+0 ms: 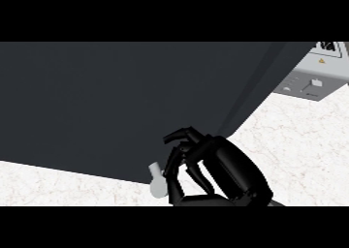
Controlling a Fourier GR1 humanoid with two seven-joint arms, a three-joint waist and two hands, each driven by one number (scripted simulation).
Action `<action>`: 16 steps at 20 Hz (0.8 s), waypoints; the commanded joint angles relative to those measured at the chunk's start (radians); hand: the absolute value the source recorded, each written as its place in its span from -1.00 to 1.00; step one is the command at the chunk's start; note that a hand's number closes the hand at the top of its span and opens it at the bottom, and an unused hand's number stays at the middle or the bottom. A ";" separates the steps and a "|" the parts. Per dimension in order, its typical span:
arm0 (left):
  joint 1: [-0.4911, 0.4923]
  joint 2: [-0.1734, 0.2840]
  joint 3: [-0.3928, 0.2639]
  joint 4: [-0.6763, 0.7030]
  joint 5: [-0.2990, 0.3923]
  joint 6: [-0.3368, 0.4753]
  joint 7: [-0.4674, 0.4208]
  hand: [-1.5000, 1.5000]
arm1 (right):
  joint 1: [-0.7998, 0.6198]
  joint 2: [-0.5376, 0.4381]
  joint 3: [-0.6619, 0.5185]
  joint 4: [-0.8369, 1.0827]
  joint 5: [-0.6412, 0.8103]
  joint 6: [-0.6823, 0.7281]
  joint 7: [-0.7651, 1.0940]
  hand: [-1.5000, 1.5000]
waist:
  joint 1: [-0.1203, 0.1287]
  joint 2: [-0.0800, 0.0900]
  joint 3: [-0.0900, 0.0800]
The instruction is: Pick up the bottled water, place it into the cabinet and close the cabinet
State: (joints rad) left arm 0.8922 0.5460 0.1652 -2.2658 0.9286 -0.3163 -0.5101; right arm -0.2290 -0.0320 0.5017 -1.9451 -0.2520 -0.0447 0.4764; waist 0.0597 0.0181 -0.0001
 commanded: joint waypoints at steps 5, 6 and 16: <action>0.054 -0.027 0.108 0.058 0.076 -0.117 -0.003 -1.00 | -0.328 0.022 -0.281 0.273 -0.213 0.092 -0.066 1.00 | -0.019 -0.014 0.000; 0.114 -0.061 0.094 -0.006 0.041 -0.128 0.005 -1.00 | -0.371 0.031 -0.265 0.262 -0.210 0.040 -0.037 1.00 | -0.020 -0.018 0.000; 0.104 -0.097 0.247 0.069 0.131 -0.243 0.056 -1.00 | -0.579 0.017 -0.382 0.616 -0.239 0.225 -0.127 1.00 | -0.033 -0.017 0.000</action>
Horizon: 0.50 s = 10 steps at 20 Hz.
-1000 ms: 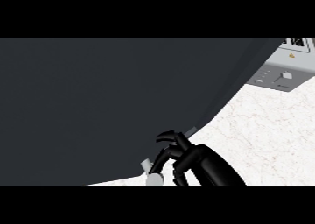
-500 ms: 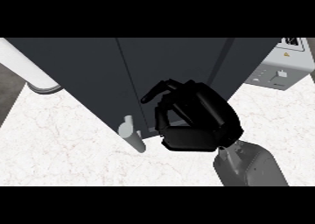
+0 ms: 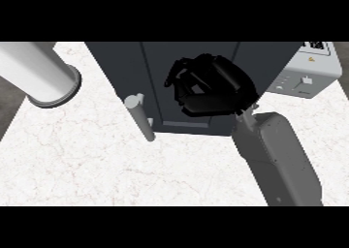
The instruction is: Pick up the bottled water, place it into the cabinet and close the cabinet
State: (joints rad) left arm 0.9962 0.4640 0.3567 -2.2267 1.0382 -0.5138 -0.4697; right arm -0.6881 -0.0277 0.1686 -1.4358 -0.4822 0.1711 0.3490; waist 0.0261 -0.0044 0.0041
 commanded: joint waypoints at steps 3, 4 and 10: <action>-0.004 -0.026 0.067 0.018 0.032 -0.031 0.055 -1.00 | -0.116 0.002 -0.052 0.181 0.028 0.067 -0.078 1.00 | 0.000 0.007 -0.004; -0.013 -0.012 0.067 0.030 0.065 -0.060 0.050 -1.00 | -0.186 0.008 -0.063 0.238 0.033 0.053 -0.059 1.00 | 0.009 0.009 -0.004; -0.046 -0.029 0.030 -0.002 0.039 -0.022 0.092 -1.00 | -0.258 0.026 -0.058 0.296 -0.062 0.048 -0.033 1.00 | 0.023 0.015 -0.004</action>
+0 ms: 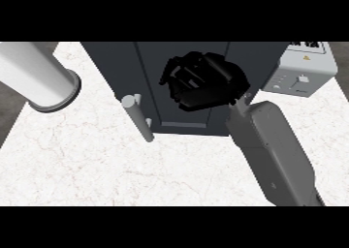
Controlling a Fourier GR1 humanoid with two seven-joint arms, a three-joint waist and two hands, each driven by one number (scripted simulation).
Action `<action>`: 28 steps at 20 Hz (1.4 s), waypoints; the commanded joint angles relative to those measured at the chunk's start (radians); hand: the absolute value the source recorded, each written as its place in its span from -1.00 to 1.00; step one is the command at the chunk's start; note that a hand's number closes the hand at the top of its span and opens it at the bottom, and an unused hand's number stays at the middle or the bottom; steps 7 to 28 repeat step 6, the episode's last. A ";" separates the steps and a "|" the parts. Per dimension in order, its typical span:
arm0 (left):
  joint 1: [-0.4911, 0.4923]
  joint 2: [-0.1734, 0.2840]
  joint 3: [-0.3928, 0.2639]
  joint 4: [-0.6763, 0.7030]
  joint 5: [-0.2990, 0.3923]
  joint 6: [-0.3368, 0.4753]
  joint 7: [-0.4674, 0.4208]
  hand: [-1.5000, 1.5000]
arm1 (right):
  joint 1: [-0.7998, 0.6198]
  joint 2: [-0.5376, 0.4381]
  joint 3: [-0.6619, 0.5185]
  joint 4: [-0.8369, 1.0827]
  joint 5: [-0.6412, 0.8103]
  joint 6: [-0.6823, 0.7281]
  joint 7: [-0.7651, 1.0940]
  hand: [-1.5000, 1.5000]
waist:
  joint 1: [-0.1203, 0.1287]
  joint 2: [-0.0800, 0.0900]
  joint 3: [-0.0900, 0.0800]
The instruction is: Pick up the bottled water, place it into the cabinet and close the cabinet
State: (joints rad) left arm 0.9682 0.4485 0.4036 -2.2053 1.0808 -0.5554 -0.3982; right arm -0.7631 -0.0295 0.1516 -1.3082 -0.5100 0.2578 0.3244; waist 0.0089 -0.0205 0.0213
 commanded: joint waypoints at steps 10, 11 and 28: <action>0.005 0.007 0.017 -0.045 0.044 0.018 0.062 -1.00 | -0.184 0.024 -0.047 0.163 -0.067 -0.014 -0.008 1.00 | 0.039 0.028 -0.021; 0.005 0.007 0.017 -0.045 0.044 0.018 0.062 -1.00 | -0.184 0.024 -0.047 0.163 -0.067 -0.014 -0.008 1.00 | 0.039 0.028 -0.021; 0.005 0.007 0.017 -0.045 0.044 0.018 0.062 -1.00 | -0.184 0.024 -0.047 0.163 -0.067 -0.014 -0.008 1.00 | 0.039 0.028 -0.021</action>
